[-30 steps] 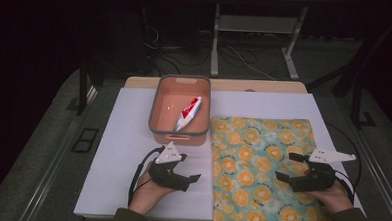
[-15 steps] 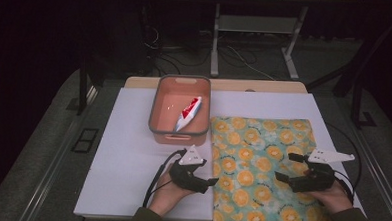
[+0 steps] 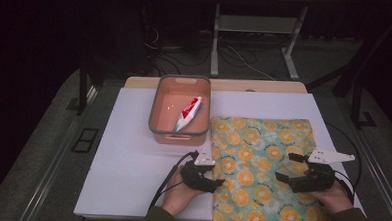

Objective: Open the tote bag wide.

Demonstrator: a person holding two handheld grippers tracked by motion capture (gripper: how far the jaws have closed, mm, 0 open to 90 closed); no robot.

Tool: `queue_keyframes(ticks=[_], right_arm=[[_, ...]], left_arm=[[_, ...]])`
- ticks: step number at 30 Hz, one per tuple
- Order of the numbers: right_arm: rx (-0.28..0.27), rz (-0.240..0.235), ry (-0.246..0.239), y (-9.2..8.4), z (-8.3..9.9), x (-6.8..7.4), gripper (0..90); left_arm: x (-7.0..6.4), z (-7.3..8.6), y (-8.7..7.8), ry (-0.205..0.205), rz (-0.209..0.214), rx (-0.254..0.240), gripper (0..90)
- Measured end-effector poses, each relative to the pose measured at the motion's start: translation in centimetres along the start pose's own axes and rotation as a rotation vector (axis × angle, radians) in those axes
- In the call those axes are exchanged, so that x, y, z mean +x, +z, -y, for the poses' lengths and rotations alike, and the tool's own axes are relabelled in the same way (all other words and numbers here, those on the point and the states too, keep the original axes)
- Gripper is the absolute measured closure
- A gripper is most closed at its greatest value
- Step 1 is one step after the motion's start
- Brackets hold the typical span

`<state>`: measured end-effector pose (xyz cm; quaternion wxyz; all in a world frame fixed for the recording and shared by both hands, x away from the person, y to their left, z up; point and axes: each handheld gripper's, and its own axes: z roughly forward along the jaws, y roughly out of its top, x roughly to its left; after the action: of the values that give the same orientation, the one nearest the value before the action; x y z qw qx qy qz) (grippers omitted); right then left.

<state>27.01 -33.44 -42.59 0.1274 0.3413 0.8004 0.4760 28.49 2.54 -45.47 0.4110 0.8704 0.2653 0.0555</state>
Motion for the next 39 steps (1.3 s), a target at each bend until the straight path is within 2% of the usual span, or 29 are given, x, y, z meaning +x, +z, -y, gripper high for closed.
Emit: queue_keyframes(ticks=[2, 5, 10, 11, 13, 15, 19, 22, 23, 24, 28, 30, 31, 33, 34, 35, 37, 38, 39], right_arm=[[0.001, 0.001, 0.000, 0.0, 0.0, 0.0, 9.5], [0.001, 0.000, -0.002, 0.0, 0.0, 0.0, 9.6], [0.001, 0.000, -0.003, 0.0, 0.0, 0.0, 9.6], [0.001, 0.000, -0.003, 0.0, 0.0, 0.0, 9.6], [0.001, 0.000, -0.003, 0.0, 0.0, 0.0, 9.6], [0.001, 0.001, -0.002, 0.0, 0.0, 0.0, 9.6], [-0.002, 0.001, -0.004, 0.0, 0.0, 0.0, 9.6], [-0.002, 0.002, -0.001, -0.1, 0.0, 0.0, 9.6], [-0.002, 0.002, -0.001, -0.1, 0.0, 0.0, 9.6], [-0.002, 0.002, -0.002, -0.1, 0.0, 0.0, 9.6], [-0.005, 0.002, -0.001, -0.1, 0.0, -0.1, 9.6], [-0.006, 0.001, 0.000, -0.1, 0.0, -0.1, 9.6], [-0.006, 0.001, 0.001, -0.2, 0.0, -0.1, 9.5], [-0.008, 0.001, -0.002, -0.2, 0.0, -0.1, 9.6], [-0.007, 0.001, -0.002, -0.2, 0.0, -0.1, 9.6], [-0.007, 0.001, -0.002, -0.2, 0.0, -0.1, 9.6], [-0.007, 0.002, -0.001, -0.3, 0.0, -0.1, 9.6], [-0.007, 0.002, -0.001, -0.3, 0.0, -0.1, 9.6], [-0.007, 0.003, -0.002, -0.3, 0.0, -0.1, 9.6]], left_arm=[[-0.1, 0.0, 0.0, 0.008, -0.007, 0.004, 46.4], [-0.1, -0.1, 0.0, 0.013, -0.021, 0.005, 60.1], [0.0, -0.1, 0.2, 0.015, -0.008, 0.004, 84.9], [0.0, -0.1, 0.2, 0.011, 0.006, 0.003, 84.9], [-0.1, -0.3, 0.2, 0.022, 0.005, 0.012, 89.1], [0.0, -0.5, 0.1, 0.034, -0.005, 0.008, 89.3], [0.9, -1.5, -0.2, 0.048, -0.054, -0.014, 89.4], [2.1, -2.2, 0.3, 0.046, -0.082, -0.027, 89.4], [2.1, -2.2, 0.3, 0.046, -0.082, -0.027, 89.4], [2.4, -2.4, 0.6, 0.051, -0.103, -0.024, 89.4], [3.9, -3.1, 1.7, 0.034, -0.134, -0.041, 89.3], [3.9, -3.1, 1.8, 0.026, -0.135, -0.047, 88.3], [3.9, -3.1, 1.7, 0.025, -0.139, -0.046, 86.3], [3.8, -3.2, 1.5, 0.027, -0.146, -0.046, 75.3], [3.7, -3.2, 1.2, 0.022, -0.145, -0.050, 70.7], [3.7, -3.2, 0.8, 0.013, -0.140, -0.058, 70.7], [3.3, -3.2, 0.0, 0.006, -0.138, -0.068, 58.8], [3.0, -3.2, -0.5, 0.006, -0.129, -0.072, 58.8], [2.7, -3.1, -1.0, 0.008, -0.125, -0.072, 51.6]])
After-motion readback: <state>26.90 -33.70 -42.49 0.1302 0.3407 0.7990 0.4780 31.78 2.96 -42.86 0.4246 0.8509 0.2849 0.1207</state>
